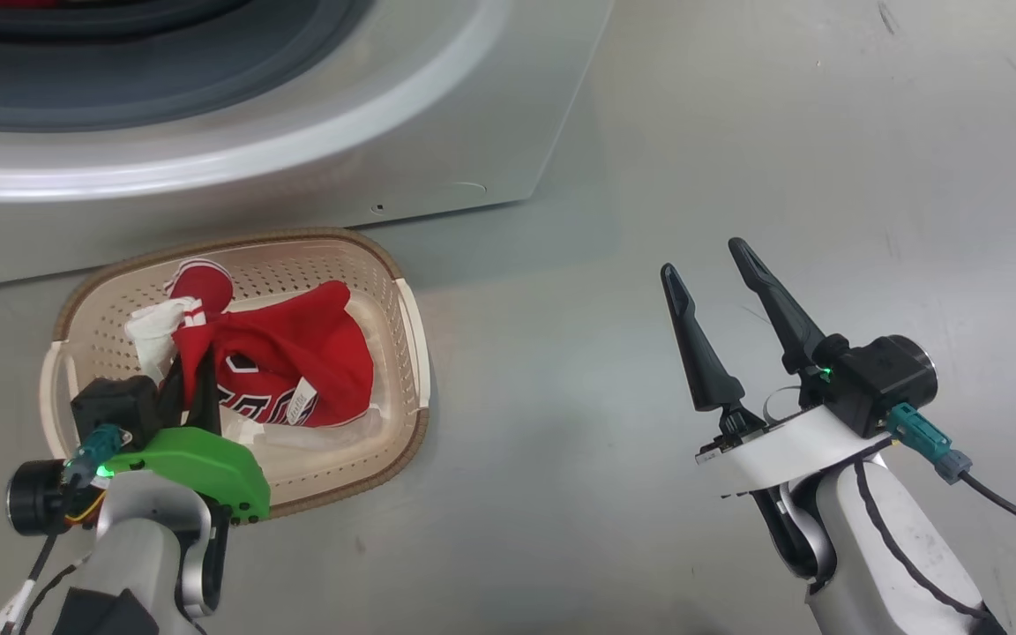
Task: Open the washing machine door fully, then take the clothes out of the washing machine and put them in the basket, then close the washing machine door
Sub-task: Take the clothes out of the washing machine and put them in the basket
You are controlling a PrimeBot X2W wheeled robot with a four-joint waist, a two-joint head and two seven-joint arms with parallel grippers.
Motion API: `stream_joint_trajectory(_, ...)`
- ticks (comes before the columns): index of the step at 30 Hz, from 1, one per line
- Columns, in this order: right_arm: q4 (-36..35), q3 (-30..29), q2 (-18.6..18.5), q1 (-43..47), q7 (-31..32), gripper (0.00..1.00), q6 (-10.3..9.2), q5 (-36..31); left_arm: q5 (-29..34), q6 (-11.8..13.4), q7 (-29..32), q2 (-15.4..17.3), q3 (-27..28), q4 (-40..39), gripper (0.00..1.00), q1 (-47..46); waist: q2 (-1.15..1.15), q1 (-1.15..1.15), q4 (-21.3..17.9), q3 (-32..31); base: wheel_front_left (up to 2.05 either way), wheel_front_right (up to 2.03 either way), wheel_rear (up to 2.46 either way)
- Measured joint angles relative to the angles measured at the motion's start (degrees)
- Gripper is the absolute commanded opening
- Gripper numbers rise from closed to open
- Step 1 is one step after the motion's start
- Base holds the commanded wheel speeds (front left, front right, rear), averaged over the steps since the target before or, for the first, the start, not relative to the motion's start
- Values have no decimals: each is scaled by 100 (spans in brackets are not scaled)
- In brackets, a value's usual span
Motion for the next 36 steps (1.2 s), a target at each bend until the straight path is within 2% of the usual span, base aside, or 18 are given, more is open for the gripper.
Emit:
stream_joint_trajectory(15,-124,86,-1,-578,0,100,-8,215,-314,-218,282,127,225,1415,0,-985,0,0,-408,1046,0,0,0)
stream_joint_trajectory(27,-48,102,0,-657,0,100,-59,241,-423,-430,241,107,293,2239,0,-1415,0,0,-517,1201,0,0,0)
stream_joint_trajectory(28,-25,88,0,-657,0,100,-60,241,-435,-452,215,90,293,2307,3,-1446,0,0,-508,1188,0,0,0)
stream_joint_trajectory(29,-7,79,-1,-657,0,100,-60,241,-465,-477,190,71,291,2353,35,-1467,0,0,-498,1172,0,0,0)
stream_joint_trajectory(30,12,76,-1,-657,0,100,-60,241,-470,-498,160,56,290,2402,61,-1483,0,0,-489,1154,0,0,0)
stream_joint_trajectory(31,58,69,0,-657,0,100,-60,240,-471,-506,88,34,285,2519,100,-1506,0,0,-467,1110,0,0,0)
stream_joint_trajectory(36,123,42,0,-657,0,100,-60,231,-604,-545,-185,-91,356,2705,100,-1552,0,0,-398,951,0,0,0)
